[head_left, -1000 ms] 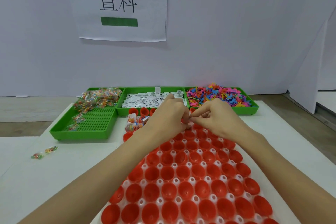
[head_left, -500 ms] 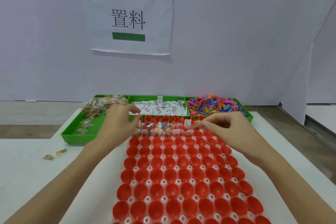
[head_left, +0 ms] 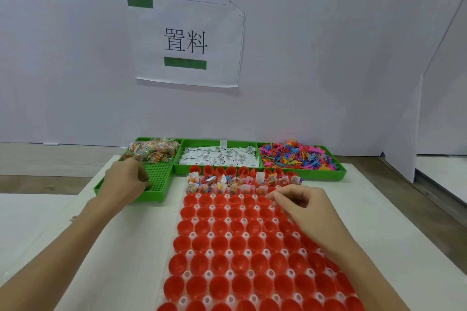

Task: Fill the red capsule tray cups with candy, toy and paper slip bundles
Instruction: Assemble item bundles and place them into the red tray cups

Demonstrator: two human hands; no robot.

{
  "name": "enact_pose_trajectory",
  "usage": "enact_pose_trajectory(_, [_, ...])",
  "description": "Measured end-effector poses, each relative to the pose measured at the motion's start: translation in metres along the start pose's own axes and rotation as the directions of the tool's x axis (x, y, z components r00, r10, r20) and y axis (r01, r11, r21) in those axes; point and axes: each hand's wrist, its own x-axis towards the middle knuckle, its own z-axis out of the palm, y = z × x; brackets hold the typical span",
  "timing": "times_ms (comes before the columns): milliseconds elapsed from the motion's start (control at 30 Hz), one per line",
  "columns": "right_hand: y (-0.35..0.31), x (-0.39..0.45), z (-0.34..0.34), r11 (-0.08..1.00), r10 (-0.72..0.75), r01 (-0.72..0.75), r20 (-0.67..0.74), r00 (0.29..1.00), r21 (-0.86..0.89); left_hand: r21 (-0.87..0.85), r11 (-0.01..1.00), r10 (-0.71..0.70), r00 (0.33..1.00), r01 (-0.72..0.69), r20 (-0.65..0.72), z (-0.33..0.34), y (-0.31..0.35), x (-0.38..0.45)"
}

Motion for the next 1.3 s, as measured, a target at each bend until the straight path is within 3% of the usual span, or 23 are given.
enact_pose_trajectory(233, [0.004, -0.004, -0.002, 0.999, -0.023, 0.022, -0.017, 1.000, -0.041, -0.065, 0.990, 0.119, 0.989, -0.125, -0.091, 0.000, 0.001, -0.003])
enact_pose_trajectory(367, [0.003, -0.005, -0.003, 0.998, -0.021, 0.020, -0.021, 1.000, -0.053, 0.044, 0.977, 0.214, 0.964, -0.209, -0.157, -0.001, -0.003, -0.004])
enact_pose_trajectory(500, [0.004, -0.006, -0.003, 0.999, -0.001, 0.000, -0.015, 1.000, -0.053, 0.169, 0.970, 0.210, 0.957, -0.177, -0.202, -0.002, -0.004, -0.016])
enact_pose_trajectory(600, [0.005, -0.007, -0.004, 0.999, 0.009, -0.009, -0.017, 1.000, -0.051, 0.162, 0.944, 0.318, 0.927, -0.289, -0.198, -0.007, -0.001, -0.027])
enact_pose_trajectory(733, [0.004, -0.006, -0.007, 0.998, 0.012, -0.013, -0.020, 1.000, -0.069, -0.003, 0.910, 0.378, 0.834, -0.414, -0.402, -0.013, 0.012, -0.053])
enact_pose_trajectory(800, [0.002, -0.007, -0.009, 0.998, 0.007, -0.009, -0.025, 1.000, -0.066, -0.112, 0.873, 0.388, 0.815, -0.475, -0.429, -0.017, 0.021, -0.072])
enact_pose_trajectory(900, [-0.001, -0.008, -0.010, 0.998, -0.009, 0.006, -0.047, 0.999, -0.068, -0.288, 0.808, 0.387, 0.832, -0.513, -0.397, -0.016, 0.033, -0.104])
enact_pose_trajectory(1033, [-0.010, -0.002, 0.000, 0.988, -0.036, 0.031, -0.028, 0.999, -0.151, -0.666, 0.639, 0.284, 0.922, -0.386, -0.262, -0.008, 0.044, -0.129])
enact_pose_trajectory(1133, [-0.020, 0.013, 0.003, 0.961, -0.095, 0.100, 0.031, 0.995, -0.257, -0.690, 0.615, 0.326, 0.920, -0.382, -0.219, -0.003, 0.042, -0.132])
enact_pose_trajectory(1300, [-0.026, 0.071, 0.013, 0.871, -0.152, 0.191, 0.120, 0.981, -0.453, -0.606, 0.660, 0.336, 0.896, -0.444, -0.291, -0.005, 0.042, -0.129])
